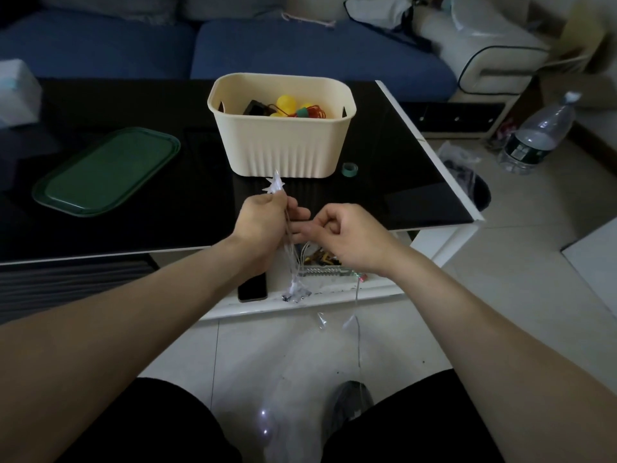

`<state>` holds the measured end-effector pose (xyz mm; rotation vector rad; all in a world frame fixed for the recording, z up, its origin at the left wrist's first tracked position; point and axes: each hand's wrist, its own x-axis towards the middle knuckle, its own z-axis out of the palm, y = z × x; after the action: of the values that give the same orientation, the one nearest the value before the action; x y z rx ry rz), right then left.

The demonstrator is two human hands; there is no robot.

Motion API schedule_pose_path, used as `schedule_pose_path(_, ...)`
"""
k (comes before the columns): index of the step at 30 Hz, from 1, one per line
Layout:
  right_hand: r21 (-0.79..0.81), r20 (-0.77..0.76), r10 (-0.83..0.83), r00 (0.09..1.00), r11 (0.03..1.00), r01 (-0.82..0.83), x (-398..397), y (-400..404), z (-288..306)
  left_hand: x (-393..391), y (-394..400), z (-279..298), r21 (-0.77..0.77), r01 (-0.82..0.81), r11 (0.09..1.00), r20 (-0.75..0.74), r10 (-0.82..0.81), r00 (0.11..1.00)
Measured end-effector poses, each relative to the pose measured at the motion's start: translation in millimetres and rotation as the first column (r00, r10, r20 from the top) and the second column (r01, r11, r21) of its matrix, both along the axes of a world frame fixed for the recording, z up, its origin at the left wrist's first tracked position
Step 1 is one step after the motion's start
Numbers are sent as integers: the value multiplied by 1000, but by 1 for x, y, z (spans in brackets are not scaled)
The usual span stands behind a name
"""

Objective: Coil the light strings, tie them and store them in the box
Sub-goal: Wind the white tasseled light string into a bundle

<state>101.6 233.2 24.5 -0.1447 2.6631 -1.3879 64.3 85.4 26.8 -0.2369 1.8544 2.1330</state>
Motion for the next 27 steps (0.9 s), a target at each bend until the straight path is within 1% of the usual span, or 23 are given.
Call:
schedule_pose_path(2,9,0,-12,1000,1000,12,0,-4,-2,1,-1,-1,-49,42,998,17,-41,999)
schedule_pose_path(4,21,-14,-56,998,998,56,0,-9,-2,5,-1,-1,-70,123,990,35,-121,992)
schedule_pose_path(6,-11,18,-105,994,994,106,0,-14,0,9,-1,0,-130,210,969,41,-207,978)
schedule_pose_path(7,-59,78,-116,990,991,120,1,-15,1,10,-1,0,-192,246,950,35,-244,969)
schedule_pose_path(8,-129,172,-109,979,983,132,0,-16,3,10,-2,0,-261,276,925,29,-278,960)
schedule_pose_path(10,-239,373,-65,926,957,163,-1,-13,7,9,-4,-3,-384,294,875,23,-309,951)
schedule_pose_path(11,-233,437,-45,898,959,161,-1,-9,9,7,-5,-4,-426,283,859,21,-303,953)
schedule_pose_path(13,-111,447,8,895,993,47,-1,5,12,4,-6,-7,-476,259,840,9,-290,957)
schedule_pose_path(14,-51,442,45,896,998,-25,-1,11,13,3,-6,-7,-483,255,837,8,-288,958)
schedule_pose_path(16,-25,485,90,870,996,-89,1,23,14,3,-6,-7,-468,268,842,21,-293,956)
schedule_pose_path(18,-34,547,78,833,997,-71,2,31,13,5,-5,-7,-448,279,849,19,-303,953)
schedule_pose_path(21,90,586,15,810,992,-84,1,38,11,5,-3,-7,-409,265,873,-6,-293,956)
schedule_pose_path(22,87,602,18,798,992,-88,1,38,10,5,-3,-7,-396,259,881,-16,-288,957)
schedule_pose_path(24,4,595,14,804,1000,-21,2,35,8,5,-3,-6,-377,250,892,-30,-282,959)
schedule_pose_path(26,-131,521,-69,850,978,160,1,29,6,5,-3,-6,-348,256,902,-24,-282,959)
schedule_pose_path(27,-210,487,-124,864,944,253,0,25,4,6,-3,-6,-325,265,908,-9,-284,959)
